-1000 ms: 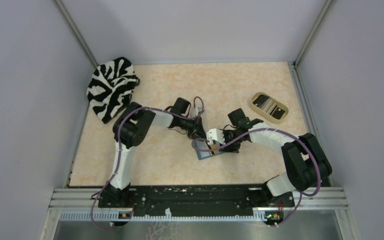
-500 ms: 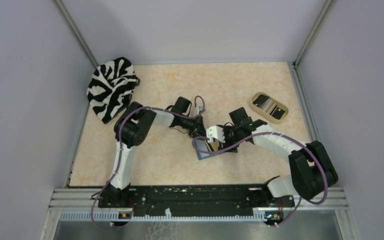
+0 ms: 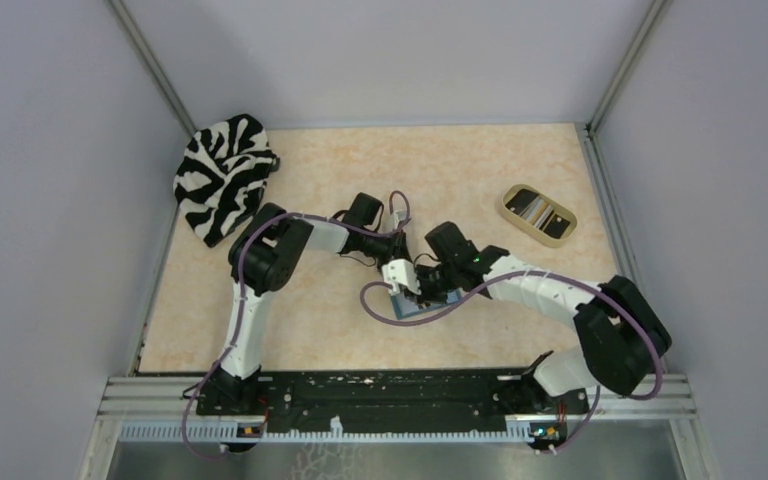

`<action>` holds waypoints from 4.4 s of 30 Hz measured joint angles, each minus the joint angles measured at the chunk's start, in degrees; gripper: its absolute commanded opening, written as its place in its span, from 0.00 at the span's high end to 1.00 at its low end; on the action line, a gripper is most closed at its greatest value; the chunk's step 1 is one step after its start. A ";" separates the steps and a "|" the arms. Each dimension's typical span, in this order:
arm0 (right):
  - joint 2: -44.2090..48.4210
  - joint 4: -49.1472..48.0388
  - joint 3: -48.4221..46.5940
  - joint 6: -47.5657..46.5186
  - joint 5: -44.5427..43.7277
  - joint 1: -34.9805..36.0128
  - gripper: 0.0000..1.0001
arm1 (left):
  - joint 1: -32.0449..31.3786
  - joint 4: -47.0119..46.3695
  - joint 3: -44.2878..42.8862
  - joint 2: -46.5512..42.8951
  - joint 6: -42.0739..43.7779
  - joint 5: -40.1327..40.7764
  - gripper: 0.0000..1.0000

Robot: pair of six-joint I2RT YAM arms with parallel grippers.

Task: Put the credit cards into the card holder
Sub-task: Insert the credit card into the card holder, then turn over the card slot in the card holder.

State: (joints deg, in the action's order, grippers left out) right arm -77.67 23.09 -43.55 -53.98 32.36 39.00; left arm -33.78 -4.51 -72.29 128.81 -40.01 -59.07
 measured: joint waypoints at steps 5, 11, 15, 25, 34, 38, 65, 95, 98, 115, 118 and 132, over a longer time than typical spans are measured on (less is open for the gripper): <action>-4.85 -5.95 -1.57 6.23 -6.38 4.92 0.98 | 0.00 -0.02 0.00 0.00 0.04 0.02 0.87; -7.43 -10.47 -1.49 9.88 -14.82 8.33 0.98 | 0.00 -0.02 0.00 0.00 0.09 0.02 0.87; -8.92 -12.37 -1.49 11.23 -19.06 8.85 0.98 | 0.00 -0.02 0.00 0.02 0.09 0.02 0.86; -10.23 -13.27 -1.46 11.50 -24.63 9.27 0.98 | 0.00 -0.02 0.00 0.02 0.09 0.02 0.84; -10.23 -13.44 -0.76 10.05 -27.71 9.49 0.99 | 0.00 0.13 -0.22 0.11 -0.04 -0.20 0.77; -10.23 -13.20 0.02 9.35 -28.72 9.49 0.99 | 0.00 0.28 -0.39 0.20 -0.04 -0.42 0.76; -0.22 -4.72 0.35 10.21 -11.39 -1.27 0.91 | -0.02 0.44 0.68 -4.48 0.42 5.18 0.73; 0.90 14.29 -19.78 23.02 20.96 -25.20 0.39 | 0.57 -17.25 42.01 -70.44 17.09 36.26 0.01; 0.66 13.03 -15.67 24.28 20.92 -25.27 0.38 | 0.57 -19.58 48.41 -72.63 14.03 39.56 0.01; -11.54 6.49 -6.51 35.91 15.47 -25.29 0.49 | 0.57 -49.90 64.81 -57.72 -13.20 33.88 0.43; -14.38 6.67 -7.34 37.35 14.21 -25.29 0.50 | 0.55 -52.63 63.08 -51.82 -14.93 31.34 0.50; -16.35 6.23 -8.35 40.28 8.94 -25.29 0.50 | -5.77 -50.27 54.05 -43.34 -14.91 30.12 0.53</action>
State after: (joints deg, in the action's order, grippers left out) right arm -94.02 29.32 -51.90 -13.69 41.30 13.72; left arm -39.55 -54.78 -18.24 85.47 -54.92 -28.95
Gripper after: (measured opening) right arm 0.503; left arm 0.483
